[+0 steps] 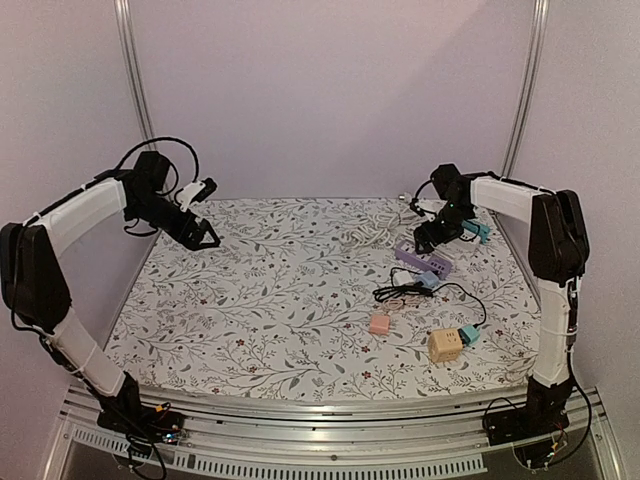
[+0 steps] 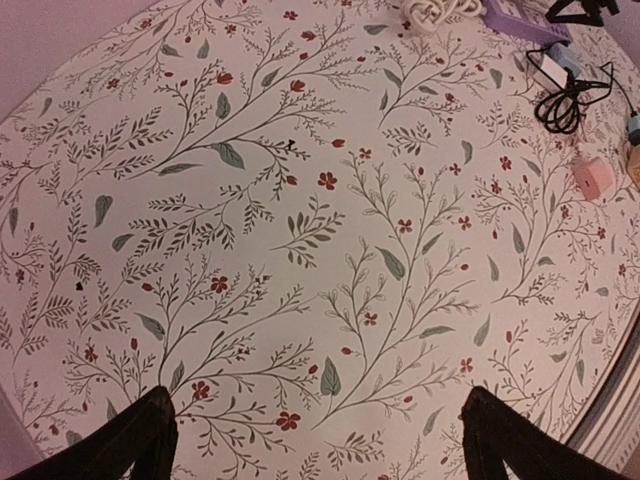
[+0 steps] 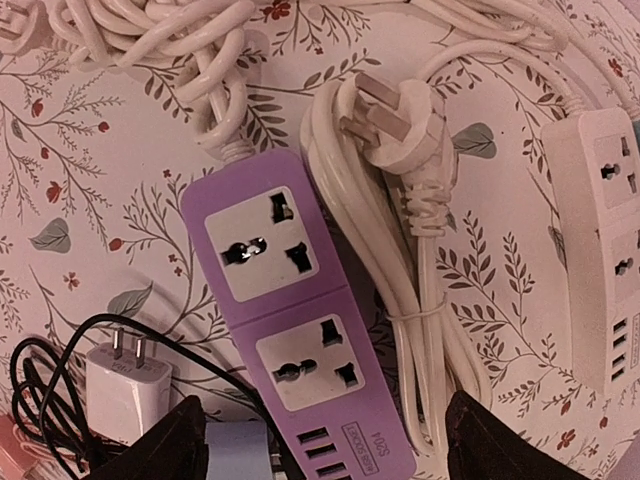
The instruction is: Insert the plug
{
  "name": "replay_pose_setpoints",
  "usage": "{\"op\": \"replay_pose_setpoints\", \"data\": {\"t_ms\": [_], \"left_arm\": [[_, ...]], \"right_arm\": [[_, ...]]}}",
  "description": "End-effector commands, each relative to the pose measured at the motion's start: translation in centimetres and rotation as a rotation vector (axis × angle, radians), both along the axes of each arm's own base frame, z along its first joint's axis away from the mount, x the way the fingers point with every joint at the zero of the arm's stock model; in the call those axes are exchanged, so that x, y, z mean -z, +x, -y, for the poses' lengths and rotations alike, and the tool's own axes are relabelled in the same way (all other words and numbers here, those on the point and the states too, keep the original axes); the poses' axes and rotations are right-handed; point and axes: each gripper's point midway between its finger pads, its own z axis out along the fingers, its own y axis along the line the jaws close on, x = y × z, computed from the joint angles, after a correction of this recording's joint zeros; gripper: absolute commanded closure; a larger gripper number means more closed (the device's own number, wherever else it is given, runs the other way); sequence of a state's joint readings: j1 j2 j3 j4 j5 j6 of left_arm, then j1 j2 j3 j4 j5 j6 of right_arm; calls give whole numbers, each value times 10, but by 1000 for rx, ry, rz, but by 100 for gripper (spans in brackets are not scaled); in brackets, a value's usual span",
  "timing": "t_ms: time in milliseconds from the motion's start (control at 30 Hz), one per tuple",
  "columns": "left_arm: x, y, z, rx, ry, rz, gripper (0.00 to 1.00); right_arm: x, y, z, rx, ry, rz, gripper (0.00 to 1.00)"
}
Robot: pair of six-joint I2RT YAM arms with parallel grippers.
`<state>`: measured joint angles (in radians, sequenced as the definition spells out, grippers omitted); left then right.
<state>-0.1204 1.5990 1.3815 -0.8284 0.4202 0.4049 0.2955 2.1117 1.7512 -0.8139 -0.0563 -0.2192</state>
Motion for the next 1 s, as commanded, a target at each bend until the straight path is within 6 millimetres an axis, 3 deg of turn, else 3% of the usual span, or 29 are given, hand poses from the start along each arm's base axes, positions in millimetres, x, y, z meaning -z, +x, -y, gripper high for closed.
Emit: {"op": "replay_pose_setpoints", "data": {"t_ms": [0,233,467,700,800,967], "left_arm": [[-6,-5,9,32,6,-4,0],[5,-6,17,47,-5,-39,1],[3,-4,20,55,1,-28,0],[5,-5,20,53,14,-29,1],[3,-4,21,53,17,-24,1],[0,-5,20,54,24,-13,1]], "right_arm": [[20,3,-9,-16,-12,-57,18],[48,9,-10,-32,-69,-100,15],[78,4,-7,-70,-172,-159,14],[91,-4,-12,-124,-216,-193,15],[93,-15,-20,-182,-229,-227,18],[100,-45,-30,-311,-329,-317,31]]}}
